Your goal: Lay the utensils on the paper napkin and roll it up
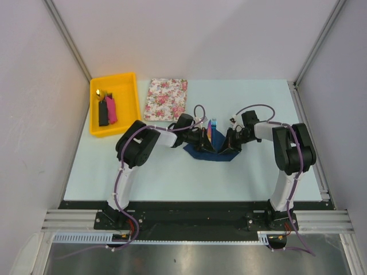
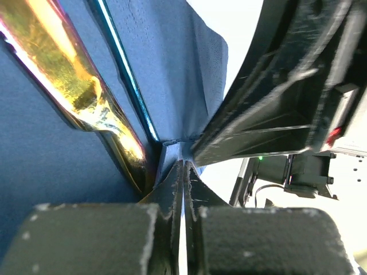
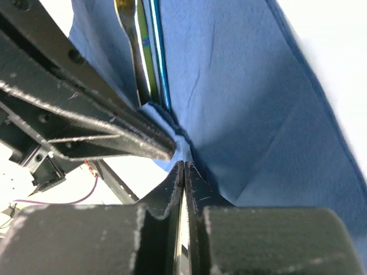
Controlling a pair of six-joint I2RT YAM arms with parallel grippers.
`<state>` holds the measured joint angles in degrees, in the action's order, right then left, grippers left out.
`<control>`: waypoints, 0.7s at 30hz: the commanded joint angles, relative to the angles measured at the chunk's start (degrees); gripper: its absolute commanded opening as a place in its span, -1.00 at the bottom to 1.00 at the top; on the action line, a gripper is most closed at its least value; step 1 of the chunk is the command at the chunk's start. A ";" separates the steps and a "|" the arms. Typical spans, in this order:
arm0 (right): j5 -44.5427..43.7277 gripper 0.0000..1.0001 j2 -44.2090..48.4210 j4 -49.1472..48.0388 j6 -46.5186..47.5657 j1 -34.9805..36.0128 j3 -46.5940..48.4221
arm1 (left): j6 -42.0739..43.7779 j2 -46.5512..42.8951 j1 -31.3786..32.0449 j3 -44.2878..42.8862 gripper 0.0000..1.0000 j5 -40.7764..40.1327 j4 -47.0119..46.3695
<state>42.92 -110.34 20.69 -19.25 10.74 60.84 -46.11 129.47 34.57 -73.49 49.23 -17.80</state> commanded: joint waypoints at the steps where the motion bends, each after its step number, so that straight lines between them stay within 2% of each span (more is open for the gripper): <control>1: 2.08 -0.70 5.14 3.30 0.88 -3.08 2.18 | 0.05 0.78 -0.64 0.28 -1.00 -0.98 -0.48; 4: 1.56 -0.43 7.33 6.29 2.80 -5.37 3.05 | 0.23 1.13 -0.55 0.02 -1.00 -0.89 -0.39; 7: 0.60 -0.26 9.09 8.84 4.04 -8.80 3.41 | 0.14 1.40 -0.55 -0.33 -1.00 -0.63 -0.30; 9: 0.07 -0.23 9.44 11.03 4.91 -10.30 3.50 | 0.32 1.49 -0.55 -0.68 -0.99 -0.54 -0.22; 12: -2.74 0.00 9.45 13.50 7.72 -13.55 3.15 | 0.58 1.66 -0.55 -1.04 -1.00 -0.45 -0.04; 17: -8.63 0.01 7.69 14.30 10.28 -15.05 1.83 | 1.28 1.58 -0.55 -1.21 -1.00 -0.89 0.75; 21: -8.20 0.01 4.62 12.01 10.02 -14.53 1.21 | 1.72 1.58 -0.55 -1.04 -1.00 -0.81 0.58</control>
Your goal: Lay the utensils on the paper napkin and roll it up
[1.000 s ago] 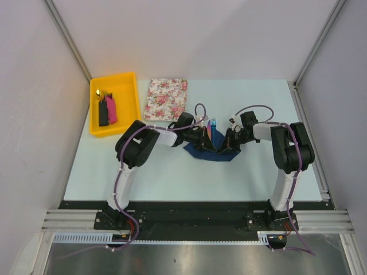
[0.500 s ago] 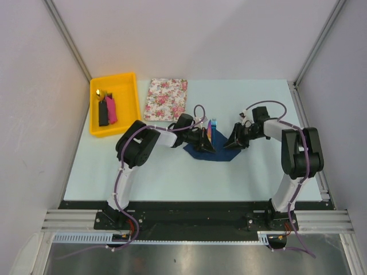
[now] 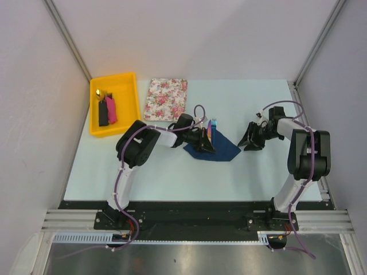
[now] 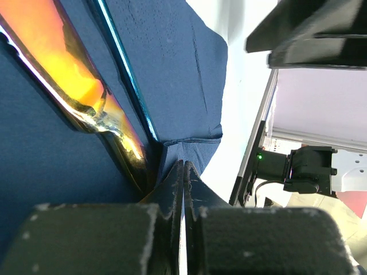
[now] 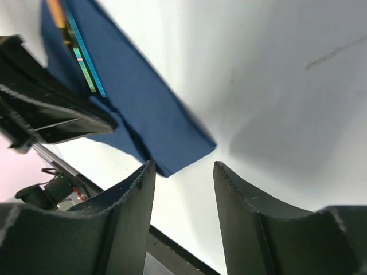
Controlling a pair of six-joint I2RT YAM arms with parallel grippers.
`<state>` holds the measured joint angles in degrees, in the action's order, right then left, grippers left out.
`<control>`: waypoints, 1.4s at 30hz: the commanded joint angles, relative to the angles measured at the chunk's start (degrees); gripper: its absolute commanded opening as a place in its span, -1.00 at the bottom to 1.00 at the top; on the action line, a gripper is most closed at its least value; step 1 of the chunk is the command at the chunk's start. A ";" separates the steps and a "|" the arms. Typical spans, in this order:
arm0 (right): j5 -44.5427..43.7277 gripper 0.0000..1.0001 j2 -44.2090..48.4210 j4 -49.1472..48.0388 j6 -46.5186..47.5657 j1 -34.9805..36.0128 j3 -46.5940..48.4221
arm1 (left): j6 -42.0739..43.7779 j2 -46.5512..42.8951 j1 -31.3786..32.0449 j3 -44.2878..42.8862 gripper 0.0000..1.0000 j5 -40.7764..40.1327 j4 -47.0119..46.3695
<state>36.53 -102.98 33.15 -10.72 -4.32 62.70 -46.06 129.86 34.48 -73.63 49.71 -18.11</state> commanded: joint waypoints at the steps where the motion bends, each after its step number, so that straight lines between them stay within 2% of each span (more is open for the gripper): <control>1: -1.64 0.01 -3.28 -1.76 1.32 0.89 -0.65 | 1.68 1.18 -0.47 -0.99 -1.00 -1.37 0.88; 7: 3.71 0.12 -9.34 -7.03 -2.46 3.61 -0.20 | 2.03 1.18 -0.47 -0.99 -1.00 -1.64 1.23; 11: 12.21 0.09 -11.71 -11.96 -7.37 5.79 -0.82 | 2.03 1.18 -0.47 -1.08 -1.00 -1.55 1.23; 14: 18.63 0.08 -11.28 -15.91 -9.57 7.39 -1.43 | 2.29 1.09 -0.47 -1.35 -1.00 -1.46 1.41; 19: 22.79 0.09 -8.03 -19.79 -13.71 9.32 -2.93 | 2.73 0.57 -0.47 -1.26 -1.00 -1.72 1.50; 21: 22.18 0.25 -7.07 -19.26 -14.24 9.50 -3.54 | 2.73 0.39 -0.55 -1.08 -0.99 -1.73 1.41; 23: 20.25 0.59 -5.05 -18.91 -14.68 8.98 -4.68 | 2.73 0.22 -0.55 -0.99 -1.00 -1.90 1.32; 24: 19.98 0.59 -4.52 -18.56 -14.77 8.80 -5.04 | 2.65 0.22 -0.55 -0.91 -1.00 -1.90 1.32; 26: 19.54 0.46 -3.72 -17.42 -14.33 8.27 -5.22 | 2.56 0.22 -0.55 -0.91 -1.00 -1.90 1.15; 30: 17.79 0.36 -1.97 -16.71 -14.42 6.69 -5.74 | 2.47 0.22 -0.55 -0.82 -1.00 -1.99 0.97; 34: 16.38 0.12 -1.87 -16.54 -13.89 7.22 -4.87 | 2.47 0.13 -0.64 -0.82 -1.00 -2.08 0.88; 37: 16.55 -0.28 -3.45 -15.57 -13.63 8.00 -3.55 | 2.38 -0.05 -0.55 -0.82 -1.00 -2.08 0.79; 42: 16.82 -0.49 -4.07 -13.99 -13.01 9.41 -2.49 | 2.47 -0.49 -0.55 -0.91 -1.00 -2.16 0.71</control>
<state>53.39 -106.83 17.43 -24.45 3.84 57.84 -45.82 129.86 34.46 -73.89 49.69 -17.65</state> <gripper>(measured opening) 0.289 0.004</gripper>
